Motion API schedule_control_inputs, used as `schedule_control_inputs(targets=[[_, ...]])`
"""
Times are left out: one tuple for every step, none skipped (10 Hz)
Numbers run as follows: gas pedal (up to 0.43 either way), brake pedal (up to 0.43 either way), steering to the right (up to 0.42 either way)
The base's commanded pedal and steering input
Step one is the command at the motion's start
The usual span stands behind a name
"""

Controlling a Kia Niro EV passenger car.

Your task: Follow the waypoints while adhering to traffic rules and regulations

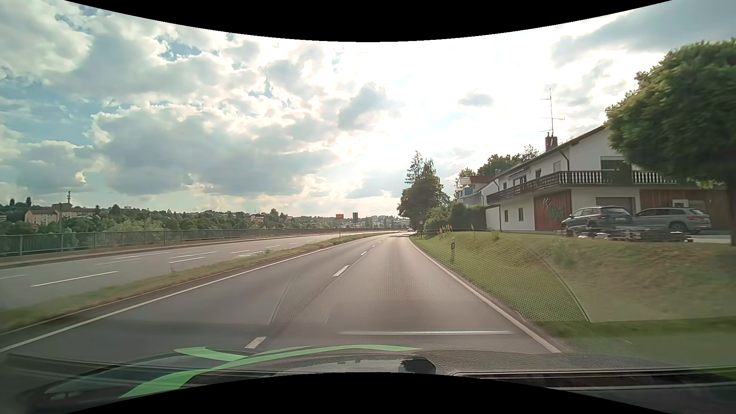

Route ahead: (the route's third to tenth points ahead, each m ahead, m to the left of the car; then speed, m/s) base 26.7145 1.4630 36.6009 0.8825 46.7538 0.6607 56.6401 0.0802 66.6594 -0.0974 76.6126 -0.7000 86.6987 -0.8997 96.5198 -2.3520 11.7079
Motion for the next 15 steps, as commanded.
schedule_control_inputs(targets=[[0.177,0.000,0.001],[0.177,0.000,0.001],[0.177,0.000,0.001],[0.189,0.000,0.001],[0.189,0.000,0.001],[0.197,0.000,0.001],[0.209,0.000,0.001],[0.220,0.000,0.001],[0.228,0.000,0.001],[0.228,0.000,0.001],[0.240,0.000,0.001],[0.240,0.000,0.001],[0.240,0.000,0.001],[0.240,0.000,0.001],[0.240,0.000,0.001]])
